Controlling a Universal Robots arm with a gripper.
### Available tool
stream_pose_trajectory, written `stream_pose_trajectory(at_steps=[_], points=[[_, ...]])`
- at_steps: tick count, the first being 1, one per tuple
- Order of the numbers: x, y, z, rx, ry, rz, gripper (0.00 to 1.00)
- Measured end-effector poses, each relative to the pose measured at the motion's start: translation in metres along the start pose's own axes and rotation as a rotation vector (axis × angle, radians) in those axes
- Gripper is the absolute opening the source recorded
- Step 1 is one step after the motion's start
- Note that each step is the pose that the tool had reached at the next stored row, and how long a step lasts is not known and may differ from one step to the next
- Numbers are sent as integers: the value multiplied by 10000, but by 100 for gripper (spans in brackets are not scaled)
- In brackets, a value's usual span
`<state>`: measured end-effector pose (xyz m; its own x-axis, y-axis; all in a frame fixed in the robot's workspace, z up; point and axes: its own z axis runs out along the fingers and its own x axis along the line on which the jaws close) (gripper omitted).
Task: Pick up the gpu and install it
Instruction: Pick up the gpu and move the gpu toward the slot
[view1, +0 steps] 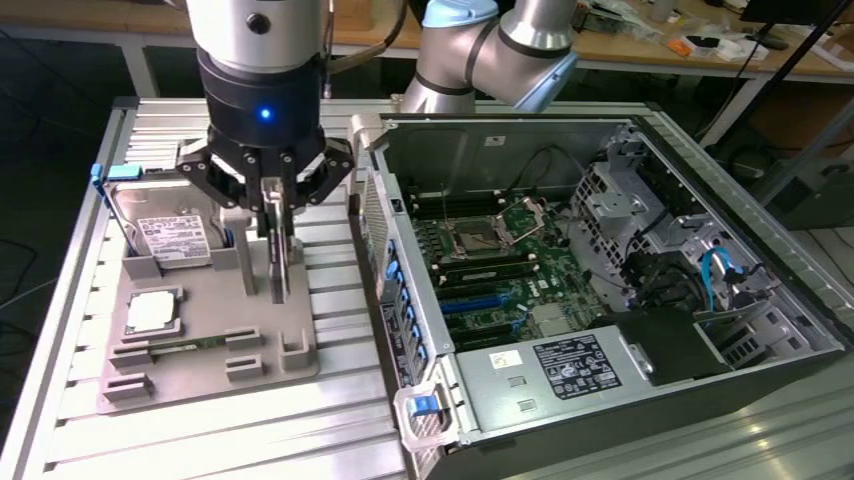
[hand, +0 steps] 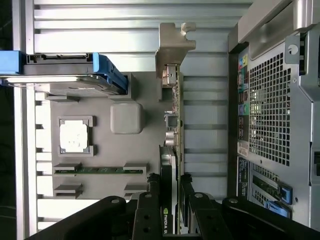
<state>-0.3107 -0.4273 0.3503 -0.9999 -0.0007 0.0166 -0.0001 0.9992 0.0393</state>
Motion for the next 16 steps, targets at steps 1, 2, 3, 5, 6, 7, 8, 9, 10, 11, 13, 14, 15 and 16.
stream_pose_trajectory(at_steps=[1, 2, 3, 5, 6, 7, 8, 9, 10, 11, 13, 14, 15, 16], points=[[0, 1, -23, 0, -1, 0, 27], [1, 2, -48, 1, 1, 0, 27], [1, 3, -74, 0, 0, 0, 27], [2, 5, -118, 0, 0, 0, 27], [2, 5, -137, 0, 0, 0, 27], [3, 6, -157, 0, 0, 0, 27], [3, 7, -176, 0, -1, 0, 27], [3, 8, -196, 0, 1, 0, 27], [3, 8, -215, 1, 1, 0, 27], [4, 9, -235, 0, 0, 0, 27], [4, 11, -276, -1, -1, 0, 27], [5, 12, -296, 0, 0, 0, 27], [5, 12, -317, 0, 0, 0, 27], [6, 13, -339, 0, 0, 0, 27]])
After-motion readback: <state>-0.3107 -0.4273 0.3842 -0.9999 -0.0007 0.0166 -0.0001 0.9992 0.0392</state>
